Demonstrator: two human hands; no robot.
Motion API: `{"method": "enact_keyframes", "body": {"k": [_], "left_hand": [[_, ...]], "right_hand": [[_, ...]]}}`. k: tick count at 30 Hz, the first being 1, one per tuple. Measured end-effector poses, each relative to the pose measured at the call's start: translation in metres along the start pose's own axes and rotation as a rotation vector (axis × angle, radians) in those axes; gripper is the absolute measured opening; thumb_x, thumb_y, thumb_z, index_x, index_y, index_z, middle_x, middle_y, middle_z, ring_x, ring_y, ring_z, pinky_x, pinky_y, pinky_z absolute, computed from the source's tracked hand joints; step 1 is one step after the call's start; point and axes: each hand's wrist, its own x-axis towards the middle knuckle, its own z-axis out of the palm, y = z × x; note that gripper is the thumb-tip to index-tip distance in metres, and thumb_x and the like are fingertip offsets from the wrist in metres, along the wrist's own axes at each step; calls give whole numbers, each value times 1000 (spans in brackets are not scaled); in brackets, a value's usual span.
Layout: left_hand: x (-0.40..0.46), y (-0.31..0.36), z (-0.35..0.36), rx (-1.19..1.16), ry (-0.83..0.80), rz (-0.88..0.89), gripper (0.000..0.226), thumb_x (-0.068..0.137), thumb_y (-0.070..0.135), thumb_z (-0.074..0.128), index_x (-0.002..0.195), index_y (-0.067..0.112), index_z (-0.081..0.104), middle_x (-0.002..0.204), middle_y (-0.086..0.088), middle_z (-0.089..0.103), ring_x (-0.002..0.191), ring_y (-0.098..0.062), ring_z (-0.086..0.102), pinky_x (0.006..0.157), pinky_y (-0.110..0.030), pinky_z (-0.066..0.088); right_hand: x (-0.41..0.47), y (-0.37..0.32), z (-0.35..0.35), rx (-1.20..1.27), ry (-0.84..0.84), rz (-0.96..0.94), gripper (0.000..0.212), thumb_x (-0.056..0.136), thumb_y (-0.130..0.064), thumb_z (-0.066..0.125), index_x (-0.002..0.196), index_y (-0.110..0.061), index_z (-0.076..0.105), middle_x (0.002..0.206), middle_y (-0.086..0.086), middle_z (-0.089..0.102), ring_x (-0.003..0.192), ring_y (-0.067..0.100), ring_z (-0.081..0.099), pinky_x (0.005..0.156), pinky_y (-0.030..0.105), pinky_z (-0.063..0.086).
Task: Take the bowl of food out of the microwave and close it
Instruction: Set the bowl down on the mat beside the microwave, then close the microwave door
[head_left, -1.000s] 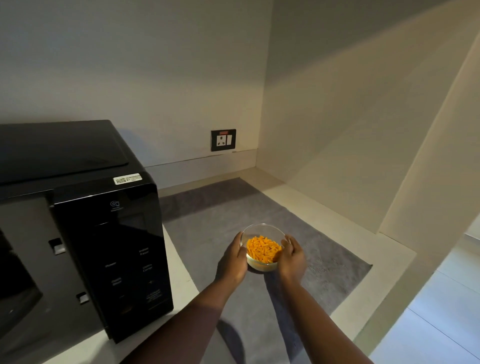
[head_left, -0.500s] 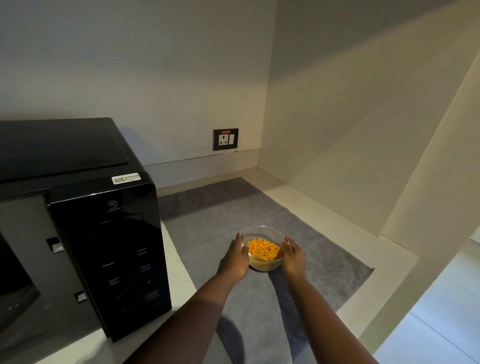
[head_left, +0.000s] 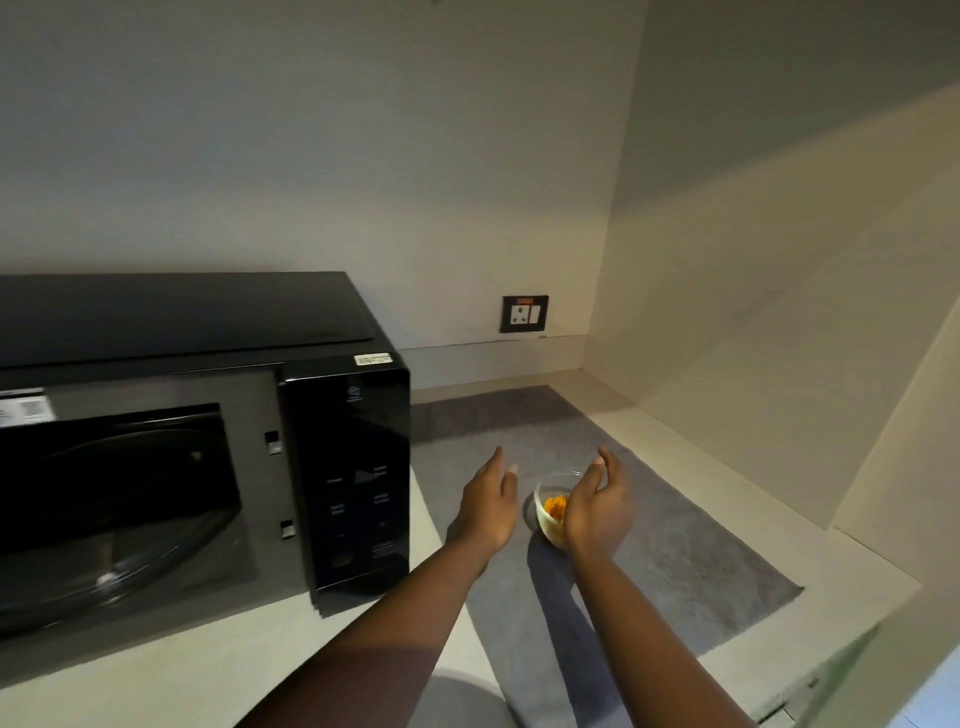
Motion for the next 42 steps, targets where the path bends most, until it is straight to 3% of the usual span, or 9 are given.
{"method": "enact_keyframes", "body": {"k": [4, 11, 18, 23, 28, 32, 38, 42], "left_hand": [[-28, 25, -24, -70, 182, 116, 42, 98, 21, 33, 139, 14, 38, 145, -7, 44, 134, -19, 41, 100, -15, 26], [-76, 69, -72, -180, 500, 336, 32, 96, 8, 35, 118, 6, 58, 111, -15, 66, 103, -22, 60, 89, -29, 46], [-116, 77, -147, -46, 770, 401, 29, 93, 7, 36, 102, 6, 63, 95, -14, 65, 86, -16, 59, 79, -32, 48], [-152, 67, -222, 135, 968, 354, 28, 93, 8, 37, 99, 6, 64, 98, -11, 68, 95, -24, 62, 81, -35, 48], [-200, 55, -301, 301, 1129, 276, 29, 92, 7, 36, 101, 9, 63, 101, -9, 67, 96, -19, 61, 76, -15, 37], [-245, 51, -353, 382, 1234, 212, 30, 92, 7, 36, 103, 7, 63, 104, -11, 67, 100, -24, 60, 85, -28, 44], [-312, 53, -411, 537, 1330, 47, 32, 93, 7, 35, 111, 6, 62, 116, -14, 64, 108, -27, 58, 90, -33, 44], [-350, 63, -441, 608, 1361, -151, 36, 88, 3, 36, 110, 9, 65, 120, -12, 64, 111, -27, 57, 94, -35, 45]], "right_hand": [[-20, -29, 2, 114, -50, -103, 33, 95, -15, 37, 120, -9, 57, 124, 15, 61, 115, 31, 55, 98, 37, 41], [-65, -85, 2, 338, -129, -300, 30, 93, -6, 38, 113, -4, 61, 114, 16, 65, 102, 20, 57, 81, 11, 33], [-124, -125, 8, 519, -288, -380, 29, 92, -2, 40, 113, -6, 60, 112, 11, 65, 100, 11, 56, 80, 0, 40], [-182, -155, 19, 647, -465, -432, 29, 92, -1, 40, 110, -8, 62, 107, 5, 64, 96, 6, 58, 84, 10, 45], [-252, -183, 28, 741, -647, -436, 29, 91, 0, 41, 107, -7, 64, 107, 11, 67, 99, 14, 61, 87, 21, 49], [-306, -201, 30, 815, -756, -435, 29, 89, -1, 41, 104, -7, 66, 104, 11, 68, 94, 8, 61, 82, 7, 45], [-378, -223, 23, 888, -958, -499, 30, 89, -10, 41, 104, -12, 66, 103, 2, 67, 99, 14, 61, 87, 22, 49], [-418, -238, 14, 925, -1112, -603, 28, 89, -13, 42, 105, -13, 65, 103, -3, 64, 100, 12, 59, 87, 16, 45]]}}
